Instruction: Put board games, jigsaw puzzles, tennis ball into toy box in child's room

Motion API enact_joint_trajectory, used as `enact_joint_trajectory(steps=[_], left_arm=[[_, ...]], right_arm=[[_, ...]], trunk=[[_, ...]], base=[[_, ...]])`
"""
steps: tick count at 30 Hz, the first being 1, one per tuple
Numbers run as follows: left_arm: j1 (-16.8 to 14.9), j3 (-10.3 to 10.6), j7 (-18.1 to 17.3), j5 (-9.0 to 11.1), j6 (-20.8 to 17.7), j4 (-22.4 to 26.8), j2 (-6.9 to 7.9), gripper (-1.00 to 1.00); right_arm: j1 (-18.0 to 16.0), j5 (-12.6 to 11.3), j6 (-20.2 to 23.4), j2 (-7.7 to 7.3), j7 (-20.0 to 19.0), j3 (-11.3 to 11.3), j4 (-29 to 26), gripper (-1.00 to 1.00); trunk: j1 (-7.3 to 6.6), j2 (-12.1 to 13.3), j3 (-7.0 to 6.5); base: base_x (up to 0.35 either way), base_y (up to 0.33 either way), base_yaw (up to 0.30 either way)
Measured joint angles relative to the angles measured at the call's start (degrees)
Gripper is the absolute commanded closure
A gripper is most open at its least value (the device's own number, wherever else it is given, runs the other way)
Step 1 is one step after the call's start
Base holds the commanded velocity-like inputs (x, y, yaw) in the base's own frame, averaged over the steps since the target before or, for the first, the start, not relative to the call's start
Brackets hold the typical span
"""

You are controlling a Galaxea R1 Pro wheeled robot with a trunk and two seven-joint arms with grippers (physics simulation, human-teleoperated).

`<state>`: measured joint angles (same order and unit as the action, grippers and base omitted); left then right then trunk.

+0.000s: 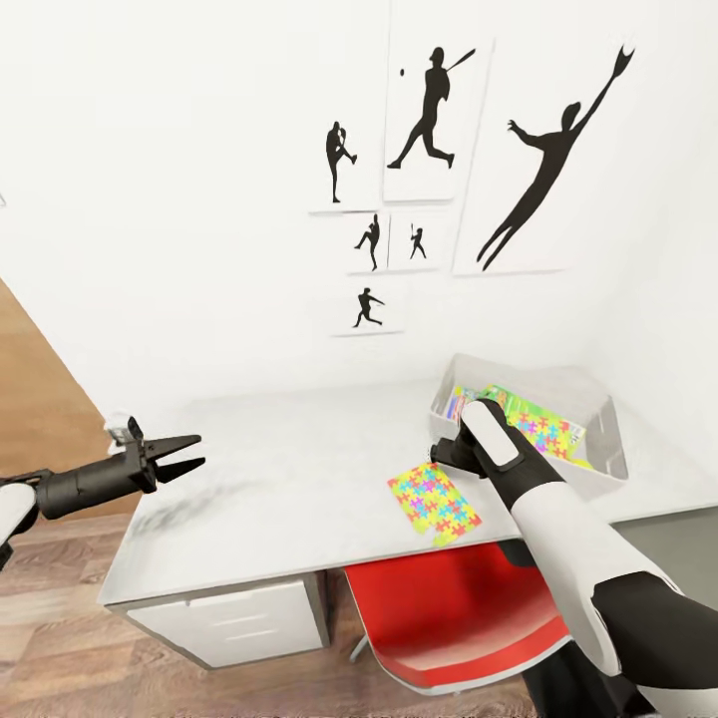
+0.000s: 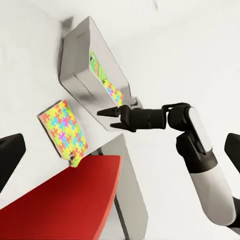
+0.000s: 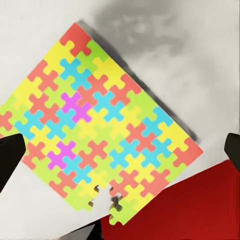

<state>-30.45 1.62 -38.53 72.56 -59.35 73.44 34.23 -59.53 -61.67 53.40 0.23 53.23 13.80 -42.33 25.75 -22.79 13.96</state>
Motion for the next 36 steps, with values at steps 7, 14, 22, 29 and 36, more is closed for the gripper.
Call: enact_joint_trajectory(steps=[7,14,22,29,36], left_arm=[[-0.3,-0.2,2.5,0.0,-0.1,0.1,-1.29,-1.0],[-0.3,-0.2,2.8,0.0,-0.3,0.1,-1.4,-1.0],[-0.3,-0.3,2.7,0.1,-0.4,0.1,-1.4,-1.0],[-0.3,-0.3,2.7,0.1,-0.4,0.1,-1.4,-1.0],[-0.3,-0.3,2.5,0.1,-0.3,0.1,-1.4,-1.0]], right_arm=[[0.0,0.0,0.0,-2.94,-0.9,-0.1,-0.1,-1.0],[0.0,0.0,-0.1,-3.46,-4.5,0.0,-0.1,-1.0],[0.0,0.0,-0.2,-3.48,-4.9,0.2,0.0,-1.0],[0.0,0.0,-0.2,-3.49,-4.9,0.1,0.1,-1.0],[-0.1,0.0,-0.2,-3.73,-5.0,0.0,0.1,-1.0]], trunk=[[0.0,0.0,0.66],[0.0,0.0,1.31],[0.0,0.0,2.06],[0.0,0.0,2.72],[0.0,0.0,3.37]], base=[[0.0,0.0,0.0],[0.0,0.0,0.0],[0.0,0.0,0.0],[0.0,0.0,0.0],[0.0,0.0,0.0]])
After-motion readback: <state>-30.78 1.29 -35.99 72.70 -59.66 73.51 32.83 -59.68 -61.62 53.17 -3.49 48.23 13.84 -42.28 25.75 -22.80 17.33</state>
